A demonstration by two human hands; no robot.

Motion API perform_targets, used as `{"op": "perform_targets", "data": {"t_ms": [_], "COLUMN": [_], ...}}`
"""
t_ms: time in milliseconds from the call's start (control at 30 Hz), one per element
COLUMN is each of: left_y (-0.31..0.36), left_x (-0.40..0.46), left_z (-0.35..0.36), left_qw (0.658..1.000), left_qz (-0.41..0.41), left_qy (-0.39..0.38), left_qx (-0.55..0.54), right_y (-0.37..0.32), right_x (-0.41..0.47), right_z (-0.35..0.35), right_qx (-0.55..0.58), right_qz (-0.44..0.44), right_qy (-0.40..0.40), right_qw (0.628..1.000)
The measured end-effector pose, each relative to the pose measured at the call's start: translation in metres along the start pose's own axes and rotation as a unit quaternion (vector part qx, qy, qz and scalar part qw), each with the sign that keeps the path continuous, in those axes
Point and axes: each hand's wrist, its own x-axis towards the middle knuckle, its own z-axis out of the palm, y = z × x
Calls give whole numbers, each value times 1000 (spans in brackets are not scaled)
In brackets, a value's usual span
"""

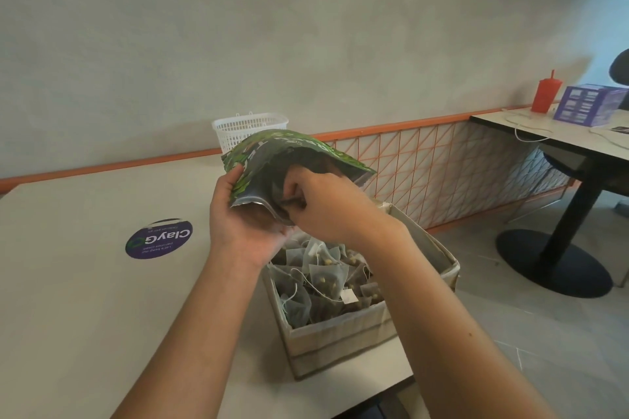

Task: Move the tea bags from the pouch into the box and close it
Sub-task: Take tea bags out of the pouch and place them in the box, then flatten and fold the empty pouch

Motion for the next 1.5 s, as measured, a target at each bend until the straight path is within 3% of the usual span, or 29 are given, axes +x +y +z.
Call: {"op": "perform_targets", "data": {"t_ms": [167,333,533,833,967,1167,1267,1367,1433,1500], "left_y": [-4,-5,-7,-18,-20,-18,-15,-11,-8,-6], "left_x": [2,3,3,-2,-4,-7,-9,-10,-10,-11], "left_z": [1,4,3,10,9,7,5,1,0,0], "left_qw": [1000,999,998,999,999,999,999,999,999,999], "left_qz": [-6,15,12,8,6,12,21,24,25,27], "left_qy": [-1,15,-20,-41,-39,-40,-31,-23,-22,-25], "left_qx": [-13,-34,-51,-29,-23,-15,-18,-16,-22,-22], "right_y": [22,47,83,126,122,106,97,79,72,69], "right_x": [-16,-38,-62,-90,-91,-86,-82,-77,-76,-75], "right_z": [-6,-26,-31,-5,-6,2,2,6,10,11], "right_qx": [110,217,199,-16,-17,-175,-141,-30,22,1], "right_qz": [-28,-2,69,198,182,161,155,109,111,140], "right_qy": [37,113,162,58,84,-74,-36,29,-55,-147], "right_qw": [993,970,964,978,980,968,977,993,992,979]}}
